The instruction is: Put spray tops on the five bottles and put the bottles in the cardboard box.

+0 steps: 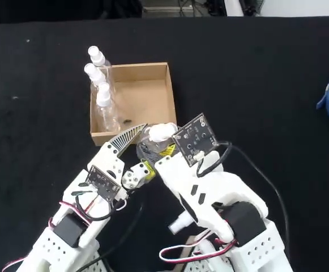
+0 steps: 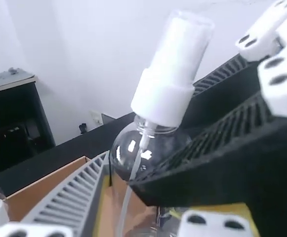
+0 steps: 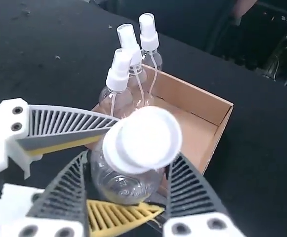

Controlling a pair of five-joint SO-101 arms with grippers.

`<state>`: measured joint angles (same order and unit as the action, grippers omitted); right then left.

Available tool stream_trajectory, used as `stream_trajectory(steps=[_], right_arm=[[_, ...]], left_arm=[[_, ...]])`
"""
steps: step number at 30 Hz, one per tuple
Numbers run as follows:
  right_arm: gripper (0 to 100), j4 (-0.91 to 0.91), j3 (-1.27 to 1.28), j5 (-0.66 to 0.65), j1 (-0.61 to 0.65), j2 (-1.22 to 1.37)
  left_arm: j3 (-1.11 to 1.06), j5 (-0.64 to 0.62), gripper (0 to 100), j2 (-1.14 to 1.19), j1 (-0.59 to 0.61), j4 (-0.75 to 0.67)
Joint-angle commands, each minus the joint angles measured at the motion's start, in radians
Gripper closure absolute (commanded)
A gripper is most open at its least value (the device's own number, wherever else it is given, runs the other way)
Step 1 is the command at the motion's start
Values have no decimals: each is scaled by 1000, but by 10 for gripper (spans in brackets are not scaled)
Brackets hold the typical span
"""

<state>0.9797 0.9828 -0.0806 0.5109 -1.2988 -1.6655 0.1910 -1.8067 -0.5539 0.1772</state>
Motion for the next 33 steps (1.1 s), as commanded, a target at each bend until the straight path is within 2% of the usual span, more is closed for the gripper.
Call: stream_trajectory(steps=[1,5,11,18,25,27,29,33], right_arm=[[988,-21,-13,0,-66,16],[988,-23,-19,-3,-69,16],[988,-71,-18,-8,-83,18],[988,-203,-16,-8,-189,27],[988,-307,-13,-9,-193,38],[988,-330,-19,-3,-193,79],[988,-368,-22,0,-193,143],[988,-477,-41,0,-193,282]], left_arm=[[7,-5,852,-15,41,-17],[25,-31,851,-15,58,-12],[101,-29,852,-17,54,149],[206,-29,852,-17,61,322],[211,-29,853,-17,62,353],[205,-29,887,-17,64,365],[211,-21,973,-17,85,404],[199,-32,973,-17,116,459]])
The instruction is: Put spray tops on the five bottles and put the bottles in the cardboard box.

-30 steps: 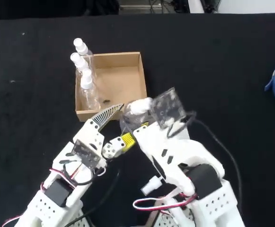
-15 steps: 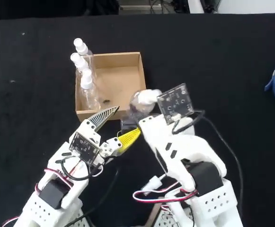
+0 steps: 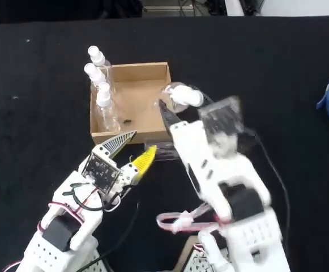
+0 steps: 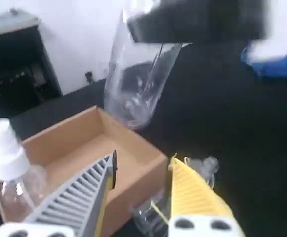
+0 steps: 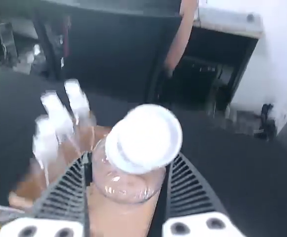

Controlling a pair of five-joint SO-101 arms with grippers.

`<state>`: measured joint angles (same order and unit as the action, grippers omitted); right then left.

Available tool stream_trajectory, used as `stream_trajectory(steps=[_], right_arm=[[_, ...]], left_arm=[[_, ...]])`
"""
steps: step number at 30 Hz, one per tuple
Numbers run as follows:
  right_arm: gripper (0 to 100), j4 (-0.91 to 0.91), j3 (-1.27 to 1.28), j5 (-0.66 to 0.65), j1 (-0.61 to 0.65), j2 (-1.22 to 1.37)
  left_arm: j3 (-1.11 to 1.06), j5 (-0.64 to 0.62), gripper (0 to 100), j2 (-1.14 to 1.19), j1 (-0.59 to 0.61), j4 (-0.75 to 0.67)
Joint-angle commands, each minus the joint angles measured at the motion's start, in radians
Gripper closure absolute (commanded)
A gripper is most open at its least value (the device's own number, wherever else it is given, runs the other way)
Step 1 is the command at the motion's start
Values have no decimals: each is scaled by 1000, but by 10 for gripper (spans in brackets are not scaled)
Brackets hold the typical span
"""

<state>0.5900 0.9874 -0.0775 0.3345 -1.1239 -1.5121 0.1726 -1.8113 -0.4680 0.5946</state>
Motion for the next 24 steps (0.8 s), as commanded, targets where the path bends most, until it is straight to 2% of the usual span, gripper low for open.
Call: stream_trajectory(steps=[1,5,7,10,18,24], right_arm=[[988,-107,-56,-3,-17,139],[988,-141,-117,-2,-12,266],[988,-143,-157,12,-14,331],[988,-143,-222,41,-14,424],[988,-143,-407,46,-14,688],[988,-199,-484,46,-15,805]], left_arm=[[38,-26,968,-12,31,48],[19,-129,970,-12,50,57],[12,-146,970,-12,107,58],[4,-146,970,-12,194,89],[61,-138,970,-12,341,334],[31,-144,970,-14,506,345]])
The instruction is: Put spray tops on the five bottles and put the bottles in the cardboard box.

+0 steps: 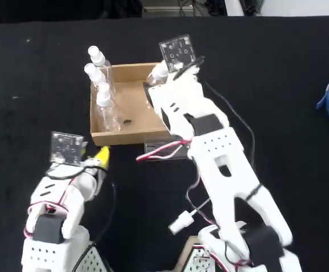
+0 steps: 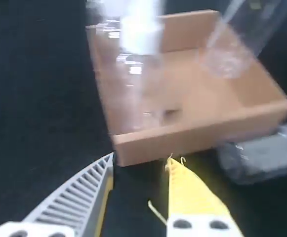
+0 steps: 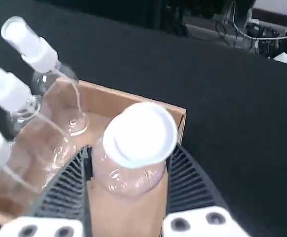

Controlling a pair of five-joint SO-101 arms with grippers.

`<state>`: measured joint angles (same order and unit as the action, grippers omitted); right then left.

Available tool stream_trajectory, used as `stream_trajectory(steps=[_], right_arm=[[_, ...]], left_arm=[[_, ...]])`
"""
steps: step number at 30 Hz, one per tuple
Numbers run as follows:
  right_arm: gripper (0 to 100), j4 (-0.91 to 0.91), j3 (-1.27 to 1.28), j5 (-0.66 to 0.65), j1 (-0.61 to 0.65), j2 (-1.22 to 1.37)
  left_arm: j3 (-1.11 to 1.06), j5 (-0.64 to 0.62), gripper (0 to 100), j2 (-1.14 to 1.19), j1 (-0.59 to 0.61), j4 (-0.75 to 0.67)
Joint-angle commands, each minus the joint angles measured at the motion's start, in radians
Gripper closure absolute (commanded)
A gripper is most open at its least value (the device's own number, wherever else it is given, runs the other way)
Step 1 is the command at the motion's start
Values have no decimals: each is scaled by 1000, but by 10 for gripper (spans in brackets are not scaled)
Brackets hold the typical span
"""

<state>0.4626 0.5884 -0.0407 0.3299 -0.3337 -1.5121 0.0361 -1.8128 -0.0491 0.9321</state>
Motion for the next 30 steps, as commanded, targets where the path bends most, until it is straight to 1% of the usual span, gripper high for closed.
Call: stream_trajectory(steps=[1,6,11,17,25,30], right_arm=[[988,-100,-85,9,-11,28],[988,-216,-84,3,-11,119],[988,-267,-90,2,-12,191],[988,-359,-91,3,-55,263],[988,-427,-91,2,-60,334],[987,-427,-87,2,-60,343]], left_arm=[[31,-8,970,-12,105,8],[22,-8,970,-12,168,8],[25,-8,970,-12,173,9],[25,-8,970,-12,173,9],[27,-6,970,-12,173,9],[28,-6,970,-12,173,11]])
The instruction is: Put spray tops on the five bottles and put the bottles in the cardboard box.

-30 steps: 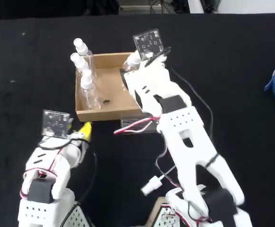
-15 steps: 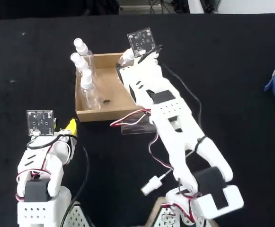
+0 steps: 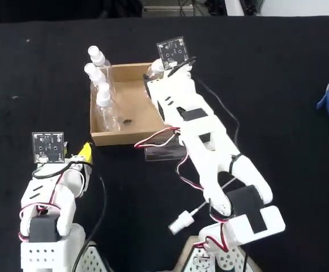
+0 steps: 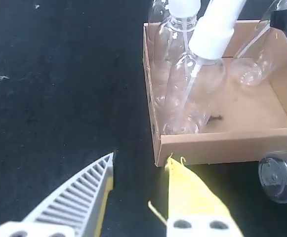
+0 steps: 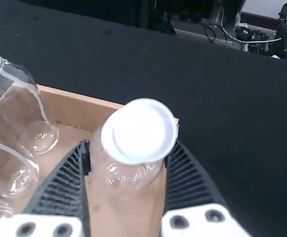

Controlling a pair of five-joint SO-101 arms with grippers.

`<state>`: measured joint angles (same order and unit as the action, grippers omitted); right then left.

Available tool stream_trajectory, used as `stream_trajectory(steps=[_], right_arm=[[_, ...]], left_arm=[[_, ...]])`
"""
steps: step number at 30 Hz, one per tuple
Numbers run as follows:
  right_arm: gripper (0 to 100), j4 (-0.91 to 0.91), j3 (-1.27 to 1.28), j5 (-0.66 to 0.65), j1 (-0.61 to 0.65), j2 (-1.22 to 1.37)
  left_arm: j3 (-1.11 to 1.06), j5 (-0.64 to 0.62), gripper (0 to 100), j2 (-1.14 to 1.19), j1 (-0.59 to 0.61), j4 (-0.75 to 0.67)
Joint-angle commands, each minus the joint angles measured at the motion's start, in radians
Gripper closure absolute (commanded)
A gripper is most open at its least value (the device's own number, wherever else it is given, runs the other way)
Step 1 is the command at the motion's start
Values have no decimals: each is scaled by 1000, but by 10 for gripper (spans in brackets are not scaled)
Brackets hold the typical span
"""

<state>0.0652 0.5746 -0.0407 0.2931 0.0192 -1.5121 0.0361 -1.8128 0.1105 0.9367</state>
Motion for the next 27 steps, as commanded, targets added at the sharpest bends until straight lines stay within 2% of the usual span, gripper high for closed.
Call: stream_trajectory(steps=[1,14,20,27], right_arm=[[987,-29,-71,2,-23,-4],[985,-29,-79,2,-23,47],[868,2,-77,2,-21,44],[855,8,-77,2,-21,41]], left_arm=[[30,-6,970,-12,13,8],[31,-3,970,-12,13,11],[31,-2,970,-12,13,11],[31,0,970,-12,13,8]])
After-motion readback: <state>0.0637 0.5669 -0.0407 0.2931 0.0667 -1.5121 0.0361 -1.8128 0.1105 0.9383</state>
